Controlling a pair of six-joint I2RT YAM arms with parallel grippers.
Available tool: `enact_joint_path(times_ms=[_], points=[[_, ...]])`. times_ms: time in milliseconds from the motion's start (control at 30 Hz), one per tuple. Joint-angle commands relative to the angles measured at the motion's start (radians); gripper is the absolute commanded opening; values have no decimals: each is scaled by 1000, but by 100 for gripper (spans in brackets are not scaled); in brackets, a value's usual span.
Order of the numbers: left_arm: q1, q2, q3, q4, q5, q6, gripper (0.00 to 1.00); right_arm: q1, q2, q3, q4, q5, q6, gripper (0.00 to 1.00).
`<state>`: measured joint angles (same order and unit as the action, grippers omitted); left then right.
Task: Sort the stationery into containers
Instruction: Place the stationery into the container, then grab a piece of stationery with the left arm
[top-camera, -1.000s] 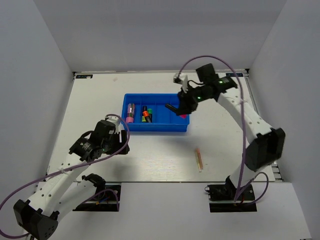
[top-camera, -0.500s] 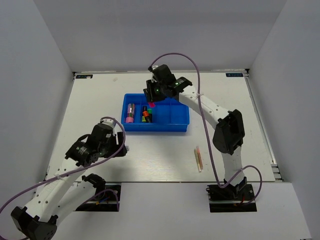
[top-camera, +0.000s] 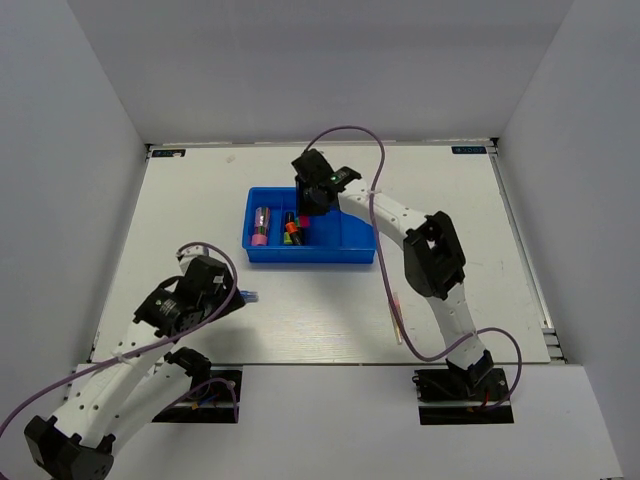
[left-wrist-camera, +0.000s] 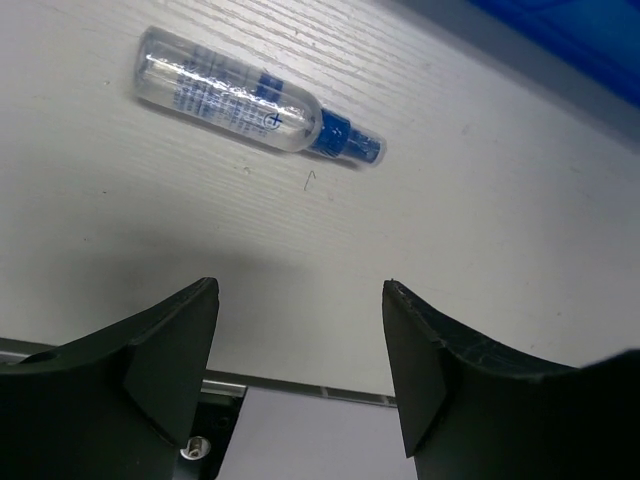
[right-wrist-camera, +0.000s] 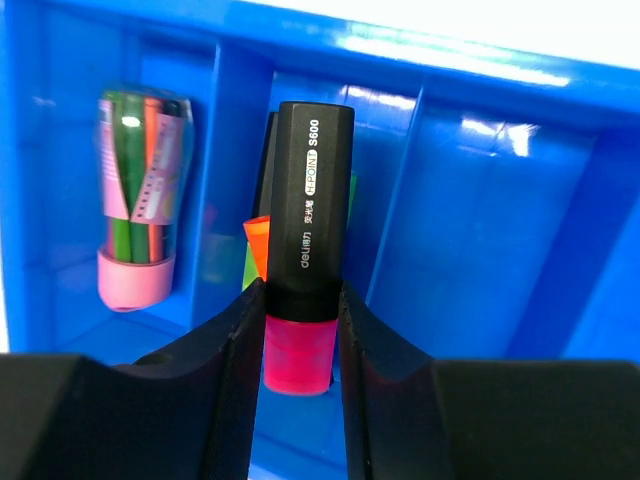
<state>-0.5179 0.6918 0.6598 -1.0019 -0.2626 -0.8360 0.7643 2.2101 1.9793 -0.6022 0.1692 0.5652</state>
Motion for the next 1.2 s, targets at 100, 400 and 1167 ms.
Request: enact_joint_path(times_ms=[100, 400, 1167], points=[[5, -5, -25, 38, -79, -150, 78, 10, 34, 33, 25, -43, 55, 0], [6, 97, -22, 51, -167, -454, 85, 16, -24, -20, 53, -106, 5, 56], [65, 555, 93, 29, -254, -995, 71, -51, -809, -764, 301, -134, -310, 0]])
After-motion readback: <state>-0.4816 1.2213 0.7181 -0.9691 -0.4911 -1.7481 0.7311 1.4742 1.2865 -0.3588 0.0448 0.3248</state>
